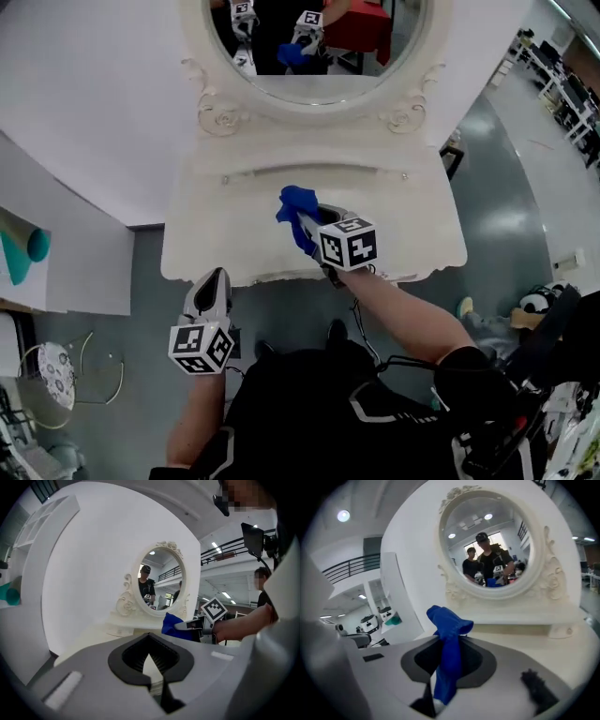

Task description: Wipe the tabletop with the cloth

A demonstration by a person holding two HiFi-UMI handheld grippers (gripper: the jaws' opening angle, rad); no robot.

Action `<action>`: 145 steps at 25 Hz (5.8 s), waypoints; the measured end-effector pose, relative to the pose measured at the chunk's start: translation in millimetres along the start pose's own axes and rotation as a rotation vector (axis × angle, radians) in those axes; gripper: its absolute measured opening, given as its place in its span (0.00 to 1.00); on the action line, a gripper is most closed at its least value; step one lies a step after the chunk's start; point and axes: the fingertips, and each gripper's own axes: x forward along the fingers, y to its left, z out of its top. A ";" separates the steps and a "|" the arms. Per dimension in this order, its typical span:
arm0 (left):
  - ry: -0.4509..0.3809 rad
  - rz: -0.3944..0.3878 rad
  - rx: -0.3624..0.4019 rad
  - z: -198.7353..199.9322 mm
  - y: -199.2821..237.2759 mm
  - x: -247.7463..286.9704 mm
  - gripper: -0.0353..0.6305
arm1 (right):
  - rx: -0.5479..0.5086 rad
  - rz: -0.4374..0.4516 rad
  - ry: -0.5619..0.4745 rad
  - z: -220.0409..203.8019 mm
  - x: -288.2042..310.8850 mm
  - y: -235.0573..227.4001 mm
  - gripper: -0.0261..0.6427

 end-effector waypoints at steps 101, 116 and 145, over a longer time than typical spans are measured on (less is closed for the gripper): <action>0.141 -0.389 0.151 -59.0 -247.0 61.7 0.06 | 0.212 -0.585 0.297 -223.8 -222.8 -285.0 0.17; 0.163 -0.382 0.156 -70.2 -281.2 82.2 0.07 | 0.278 -0.727 0.278 -232.2 -301.2 -380.0 0.17; 0.074 -0.172 0.133 -24.3 -193.7 89.8 0.06 | 0.128 -0.423 -0.012 -49.8 -171.0 -281.2 0.17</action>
